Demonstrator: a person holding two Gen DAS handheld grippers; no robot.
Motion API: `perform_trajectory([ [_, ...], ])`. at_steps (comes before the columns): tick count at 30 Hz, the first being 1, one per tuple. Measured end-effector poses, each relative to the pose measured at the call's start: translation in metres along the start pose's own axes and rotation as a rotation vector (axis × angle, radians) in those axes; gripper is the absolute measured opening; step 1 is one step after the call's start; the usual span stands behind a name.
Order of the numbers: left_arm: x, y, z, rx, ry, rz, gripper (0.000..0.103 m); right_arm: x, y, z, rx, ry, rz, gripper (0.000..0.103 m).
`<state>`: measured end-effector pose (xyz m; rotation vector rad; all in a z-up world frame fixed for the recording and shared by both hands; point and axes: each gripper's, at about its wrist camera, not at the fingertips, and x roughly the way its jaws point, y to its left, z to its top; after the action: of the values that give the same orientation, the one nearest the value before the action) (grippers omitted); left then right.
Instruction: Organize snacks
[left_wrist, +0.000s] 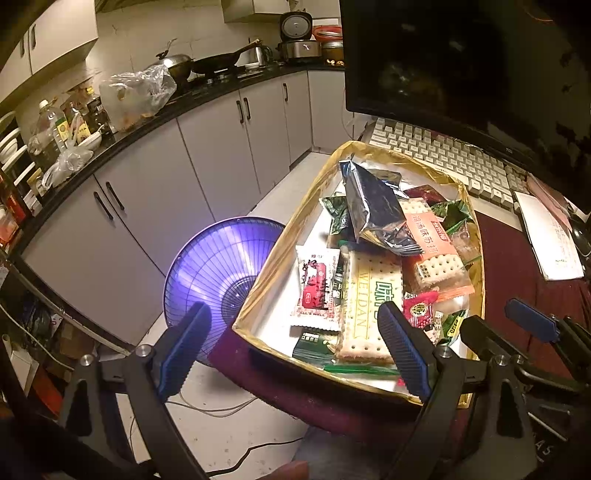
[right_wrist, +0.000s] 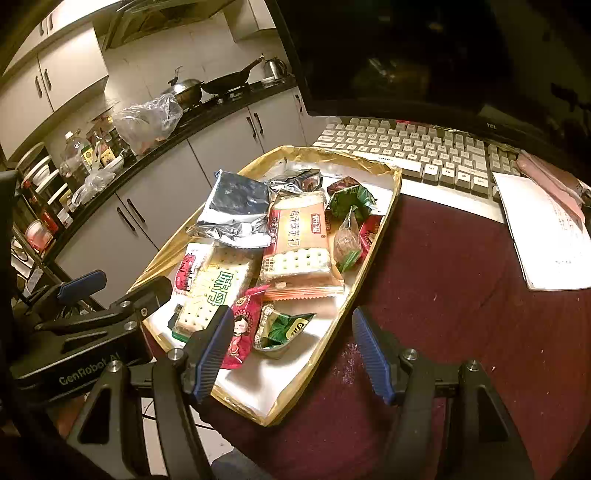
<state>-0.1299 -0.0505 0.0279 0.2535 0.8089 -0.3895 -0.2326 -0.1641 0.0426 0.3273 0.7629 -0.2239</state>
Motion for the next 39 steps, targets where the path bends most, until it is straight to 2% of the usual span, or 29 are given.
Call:
perform_trajectory([
  [39,0.003,0.012,0.003,-0.01,0.007,-0.013,0.091,0.003,0.006,0.003,-0.004,0.0,-0.027,0.067],
])
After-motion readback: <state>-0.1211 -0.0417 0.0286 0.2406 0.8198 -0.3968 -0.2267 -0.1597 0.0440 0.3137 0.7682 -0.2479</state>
